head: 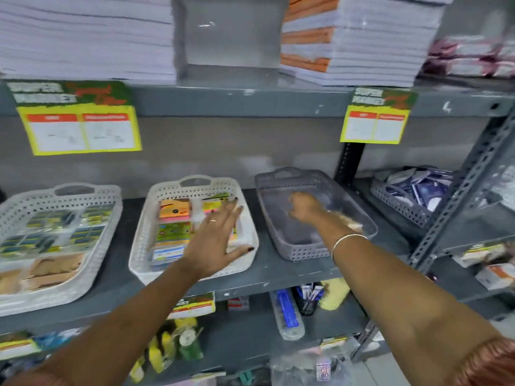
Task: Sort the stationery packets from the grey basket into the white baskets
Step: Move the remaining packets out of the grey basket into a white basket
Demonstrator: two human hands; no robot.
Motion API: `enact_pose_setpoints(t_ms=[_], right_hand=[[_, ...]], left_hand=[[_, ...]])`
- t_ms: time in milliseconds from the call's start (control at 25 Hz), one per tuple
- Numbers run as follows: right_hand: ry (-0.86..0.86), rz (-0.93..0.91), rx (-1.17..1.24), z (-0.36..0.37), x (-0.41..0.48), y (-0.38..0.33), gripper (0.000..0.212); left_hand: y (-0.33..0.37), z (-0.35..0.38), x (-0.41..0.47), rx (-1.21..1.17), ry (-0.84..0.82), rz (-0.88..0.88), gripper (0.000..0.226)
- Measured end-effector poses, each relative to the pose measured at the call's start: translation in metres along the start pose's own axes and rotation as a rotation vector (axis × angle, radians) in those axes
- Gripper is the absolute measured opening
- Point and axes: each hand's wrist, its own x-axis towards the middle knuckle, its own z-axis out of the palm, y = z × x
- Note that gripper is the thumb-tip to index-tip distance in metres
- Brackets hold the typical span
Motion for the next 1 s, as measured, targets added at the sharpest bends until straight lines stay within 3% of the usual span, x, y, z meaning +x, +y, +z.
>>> enact_pose_setpoints(t_ms=[200, 440, 560, 760, 1000], right_hand=[[-0.183, 0.170, -0.147, 0.008, -0.003, 0.082, 0.050], [-0.186, 0.181, -0.274, 0.014, 0.007, 0.085, 0.050], [-0.172, 0.149, -0.329, 0.011, 0.005, 0.079, 0.047], [-0.188, 0.129, -0.281, 0.021, 0.007, 0.066, 0.048], [-0.248, 0.201, -0.238, 0.024, -0.004, 0.069, 0.047]], left_hand=[[0.050, 0.055, 0.059, 0.109, -0.232, 0.133, 0.089], [0.055, 0.081, 0.069, 0.163, -0.369, 0.082, 0.091], [0.054, 0.085, 0.069, 0.143, -0.387, 0.055, 0.090], [0.054, 0.086, 0.068, 0.144, -0.402, 0.033, 0.063], [0.054, 0.087, 0.069, 0.151, -0.411, 0.030, 0.063]])
